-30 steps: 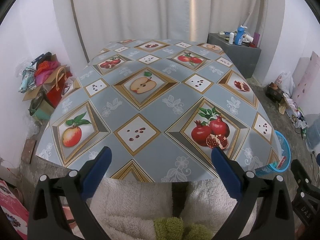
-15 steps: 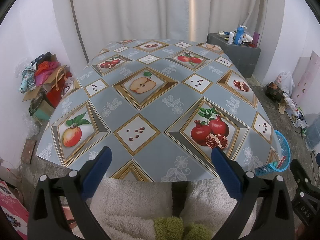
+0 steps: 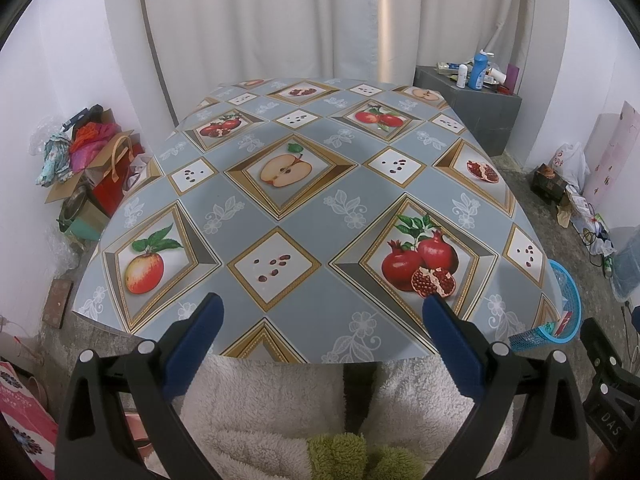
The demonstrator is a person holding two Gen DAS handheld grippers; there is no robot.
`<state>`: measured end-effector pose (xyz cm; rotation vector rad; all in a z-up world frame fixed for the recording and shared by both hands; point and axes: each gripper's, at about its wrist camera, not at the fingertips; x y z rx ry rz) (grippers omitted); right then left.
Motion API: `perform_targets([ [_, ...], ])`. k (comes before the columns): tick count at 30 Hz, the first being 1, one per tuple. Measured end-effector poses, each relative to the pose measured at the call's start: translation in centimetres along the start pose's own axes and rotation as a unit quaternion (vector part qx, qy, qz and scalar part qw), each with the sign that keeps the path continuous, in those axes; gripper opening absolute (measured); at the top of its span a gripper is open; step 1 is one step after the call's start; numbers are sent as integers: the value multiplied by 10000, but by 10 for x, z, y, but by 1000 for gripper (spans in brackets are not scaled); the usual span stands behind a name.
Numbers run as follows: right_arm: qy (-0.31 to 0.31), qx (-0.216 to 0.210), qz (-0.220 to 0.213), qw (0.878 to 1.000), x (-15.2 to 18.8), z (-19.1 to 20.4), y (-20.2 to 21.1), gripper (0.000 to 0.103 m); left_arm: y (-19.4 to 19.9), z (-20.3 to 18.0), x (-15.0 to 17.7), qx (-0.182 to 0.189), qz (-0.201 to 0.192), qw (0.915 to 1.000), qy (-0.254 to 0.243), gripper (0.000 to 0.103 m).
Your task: Collect trash
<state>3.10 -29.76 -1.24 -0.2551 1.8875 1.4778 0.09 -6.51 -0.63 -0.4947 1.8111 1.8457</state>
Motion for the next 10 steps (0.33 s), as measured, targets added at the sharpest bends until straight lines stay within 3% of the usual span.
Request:
perform_targets([
  [10, -10, 1, 4, 10000, 0, 1, 0, 95, 0, -4, 1, 2, 22, 10000, -11, 98],
])
Point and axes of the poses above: each gripper's, at about its wrist camera, not at the fingertips, and y roughly against the way its jaws point, z to its left, x to its underside, and after that the axes turned 4 degrees about z, right-handed
